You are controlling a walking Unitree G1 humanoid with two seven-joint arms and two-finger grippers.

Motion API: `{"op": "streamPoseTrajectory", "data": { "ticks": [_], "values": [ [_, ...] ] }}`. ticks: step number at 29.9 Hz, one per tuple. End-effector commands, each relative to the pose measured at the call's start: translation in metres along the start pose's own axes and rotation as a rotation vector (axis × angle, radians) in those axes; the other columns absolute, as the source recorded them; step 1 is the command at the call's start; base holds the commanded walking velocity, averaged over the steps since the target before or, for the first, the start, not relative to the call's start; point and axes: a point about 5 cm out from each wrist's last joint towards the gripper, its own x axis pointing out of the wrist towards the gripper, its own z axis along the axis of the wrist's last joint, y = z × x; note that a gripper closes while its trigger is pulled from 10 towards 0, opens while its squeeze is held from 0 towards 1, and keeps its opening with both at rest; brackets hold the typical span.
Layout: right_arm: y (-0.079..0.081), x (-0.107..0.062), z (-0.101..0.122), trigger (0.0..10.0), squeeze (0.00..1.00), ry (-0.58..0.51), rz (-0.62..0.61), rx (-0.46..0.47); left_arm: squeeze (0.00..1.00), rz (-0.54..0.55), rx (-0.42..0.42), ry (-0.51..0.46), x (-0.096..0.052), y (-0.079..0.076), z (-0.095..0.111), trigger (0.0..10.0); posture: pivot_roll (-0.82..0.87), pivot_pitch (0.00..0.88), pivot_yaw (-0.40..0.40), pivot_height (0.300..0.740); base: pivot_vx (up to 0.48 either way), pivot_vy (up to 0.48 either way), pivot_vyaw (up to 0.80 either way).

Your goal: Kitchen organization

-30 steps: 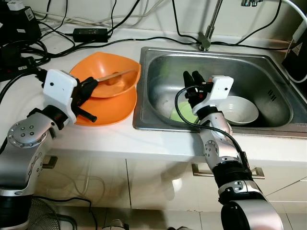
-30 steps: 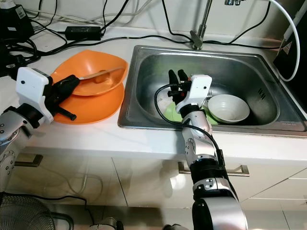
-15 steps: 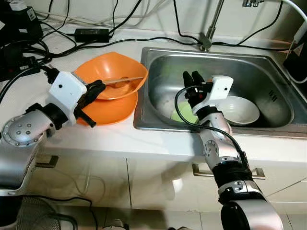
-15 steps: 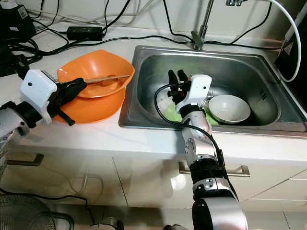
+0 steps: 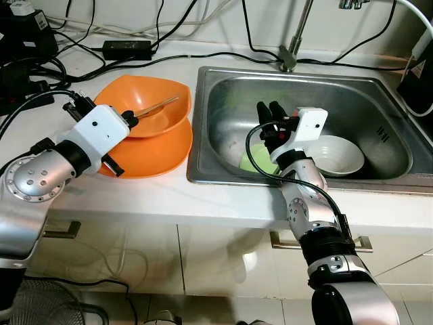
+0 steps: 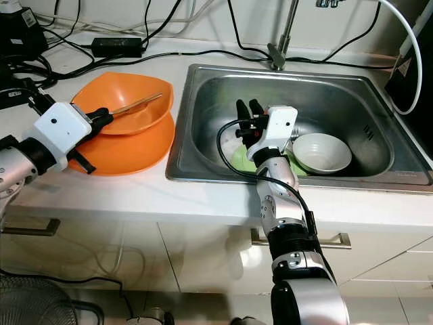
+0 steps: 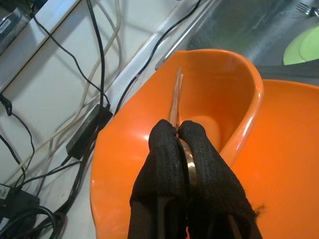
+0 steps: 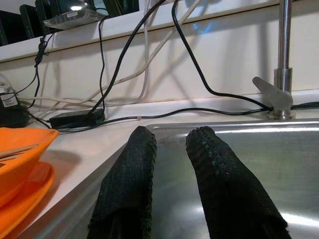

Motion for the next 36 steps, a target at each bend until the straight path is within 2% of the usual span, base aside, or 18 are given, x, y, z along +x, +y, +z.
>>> {"op": "streamPoseTrajectory", "data": {
  "ticks": [1, 5, 8, 12, 13, 15, 16, 23, 28, 29, 30, 31, 33, 34, 36],
  "values": [
    [-0.001, 0.000, -0.002, 10.0, 0.00, 0.017, 0.007, -0.005, 0.00, -0.049, 0.025, 0.029, 0.000, -0.002, -0.003, 10.0, 0.18, 0.059, -0.028, 0.740, 0.000, 0.000, 0.00],
    [0.001, 0.002, -0.002, 10.0, 0.00, 0.018, 0.017, -0.004, 0.00, -0.068, 0.090, 0.030, -0.004, 0.009, 0.001, 10.0, 0.18, 0.046, -0.031, 0.740, 0.000, 0.000, 0.00],
    [0.002, 0.003, -0.002, 10.0, 0.00, 0.019, 0.023, -0.005, 0.00, -0.078, 0.107, 0.024, -0.008, 0.015, 0.004, 10.0, 0.18, 0.042, -0.031, 0.740, 0.000, 0.000, 0.00],
    [0.002, 0.003, -0.002, 10.0, 0.00, 0.020, 0.027, -0.005, 0.00, -0.060, 0.104, 0.006, -0.010, 0.023, 0.007, 10.0, 0.18, 0.037, -0.032, 0.740, 0.000, 0.000, 0.00],
    [0.003, 0.003, -0.002, 10.0, 0.00, 0.021, 0.030, -0.005, 0.00, -0.037, 0.084, -0.017, -0.013, 0.030, 0.010, 10.0, 0.18, 0.034, -0.032, 0.740, 0.000, 0.000, 0.00],
    [0.003, 0.003, -0.002, 10.0, 0.00, 0.021, 0.030, -0.005, 0.00, -0.031, 0.077, -0.022, -0.013, 0.031, 0.010, 10.0, 0.18, 0.032, -0.032, 0.740, 0.000, 0.000, 0.00],
    [0.004, 0.003, -0.002, 10.0, 0.00, 0.022, 0.032, -0.005, 0.00, -0.012, 0.057, -0.030, -0.016, 0.037, 0.011, 10.0, 0.18, 0.030, -0.031, 0.740, 0.000, 0.000, 0.00],
    [0.005, 0.004, -0.003, 10.0, 0.00, 0.024, 0.037, -0.005, 0.00, 0.018, 0.035, -0.058, -0.018, 0.045, 0.014, 10.0, 0.19, 0.026, -0.031, 0.740, 0.000, 0.000, 0.00],
    [0.007, 0.004, -0.004, 10.0, 0.00, 0.023, 0.041, -0.002, 0.00, 0.075, -0.038, -0.117, -0.017, 0.050, 0.015, 10.0, 0.19, 0.023, -0.027, 0.740, 0.000, 0.000, 0.00],
    [0.007, 0.003, -0.004, 10.0, 0.00, 0.024, 0.041, -0.002, 0.00, 0.084, -0.067, -0.133, -0.016, 0.050, 0.015, 10.0, 0.18, 0.021, -0.026, 0.740, 0.000, 0.000, 0.00],
    [0.006, 0.003, -0.004, 10.0, 0.00, 0.024, 0.040, -0.003, 0.00, 0.093, -0.134, -0.164, -0.015, 0.049, 0.013, 10.0, 0.18, 0.022, -0.025, 0.740, 0.000, 0.000, 0.00],
    [0.006, 0.003, -0.004, 10.0, 0.00, 0.024, 0.040, -0.003, 0.00, 0.093, -0.134, -0.164, -0.015, 0.049, 0.013, 10.0, 0.18, 0.022, -0.025, 0.740, 0.000, 0.000, 0.00],
    [0.006, 0.002, -0.004, 10.0, 0.00, 0.025, 0.038, -0.003, 0.00, 0.102, -0.226, -0.209, -0.013, 0.046, 0.011, 10.0, 0.18, 0.024, -0.024, 0.740, 0.000, 0.000, 0.00],
    [0.006, 0.002, -0.004, 10.0, 0.00, 0.025, 0.038, -0.003, 0.00, 0.102, -0.226, -0.209, -0.013, 0.046, 0.011, 10.0, 0.18, 0.024, -0.024, 0.740, 0.000, 0.000, 0.00],
    [0.006, 0.002, -0.004, 10.0, 0.00, 0.025, 0.037, -0.004, 0.00, 0.123, -0.292, -0.247, -0.011, 0.045, 0.010, 10.0, 0.18, 0.024, -0.024, 0.740, 0.000, 0.000, 0.00]
  ]
}}
